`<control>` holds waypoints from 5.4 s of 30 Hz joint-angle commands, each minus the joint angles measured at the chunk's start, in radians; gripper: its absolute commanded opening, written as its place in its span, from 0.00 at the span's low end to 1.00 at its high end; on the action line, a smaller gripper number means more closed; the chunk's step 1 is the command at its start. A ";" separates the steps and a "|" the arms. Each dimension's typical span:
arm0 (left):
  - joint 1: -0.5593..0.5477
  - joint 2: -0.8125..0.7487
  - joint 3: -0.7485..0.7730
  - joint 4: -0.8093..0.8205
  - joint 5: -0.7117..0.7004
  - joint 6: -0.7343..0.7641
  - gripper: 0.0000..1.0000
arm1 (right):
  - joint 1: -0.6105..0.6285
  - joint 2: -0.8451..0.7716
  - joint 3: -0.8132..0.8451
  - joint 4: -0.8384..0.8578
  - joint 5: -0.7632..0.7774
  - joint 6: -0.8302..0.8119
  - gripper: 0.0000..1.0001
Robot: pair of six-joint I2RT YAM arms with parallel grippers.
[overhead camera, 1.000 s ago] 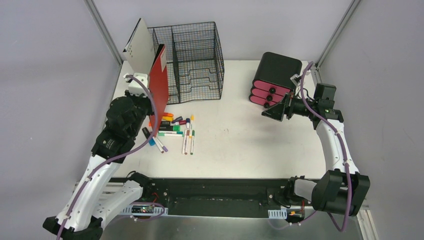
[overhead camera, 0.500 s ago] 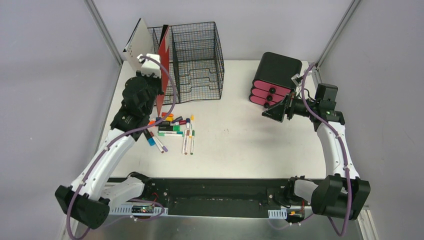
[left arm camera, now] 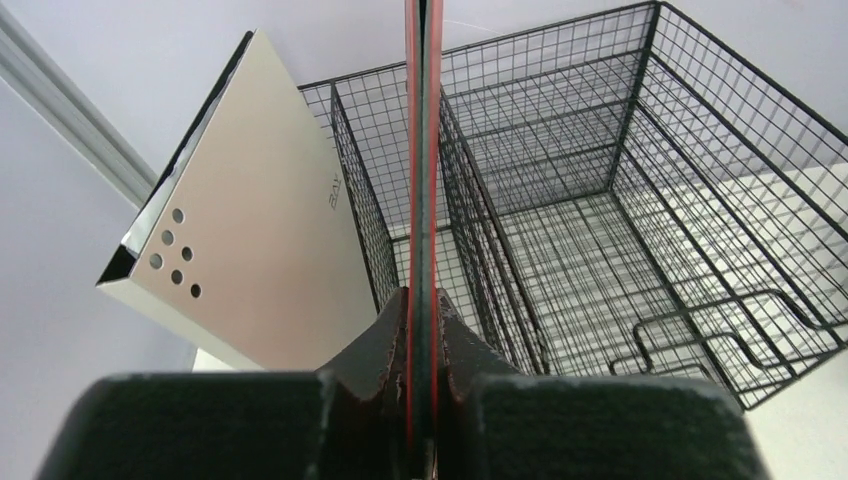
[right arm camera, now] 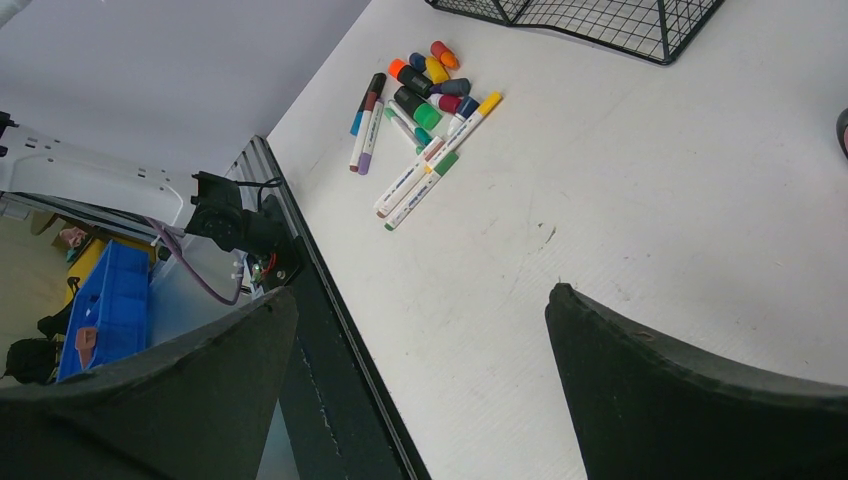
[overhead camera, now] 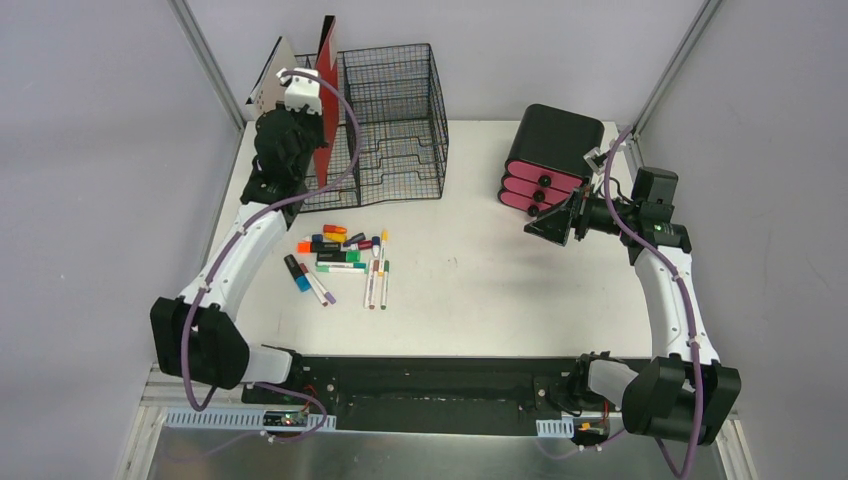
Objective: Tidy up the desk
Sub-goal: Place the folder in the storage box.
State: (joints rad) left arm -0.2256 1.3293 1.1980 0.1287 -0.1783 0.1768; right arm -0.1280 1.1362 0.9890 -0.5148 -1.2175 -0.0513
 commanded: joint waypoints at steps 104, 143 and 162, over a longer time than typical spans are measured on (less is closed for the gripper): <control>0.227 0.608 0.911 -0.631 0.400 -0.216 0.70 | -0.009 0.006 0.031 0.022 0.001 -0.029 0.99; 0.146 0.327 0.465 0.112 0.292 -0.049 0.00 | -0.009 -0.004 0.035 0.010 0.007 -0.042 0.99; 0.217 0.370 0.105 0.549 0.410 -0.171 0.00 | -0.009 -0.006 0.039 -0.001 0.012 -0.054 0.99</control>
State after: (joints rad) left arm -0.0238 1.7088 1.3472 0.5041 0.1757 0.0433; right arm -0.1291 1.1530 0.9890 -0.5251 -1.2072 -0.0799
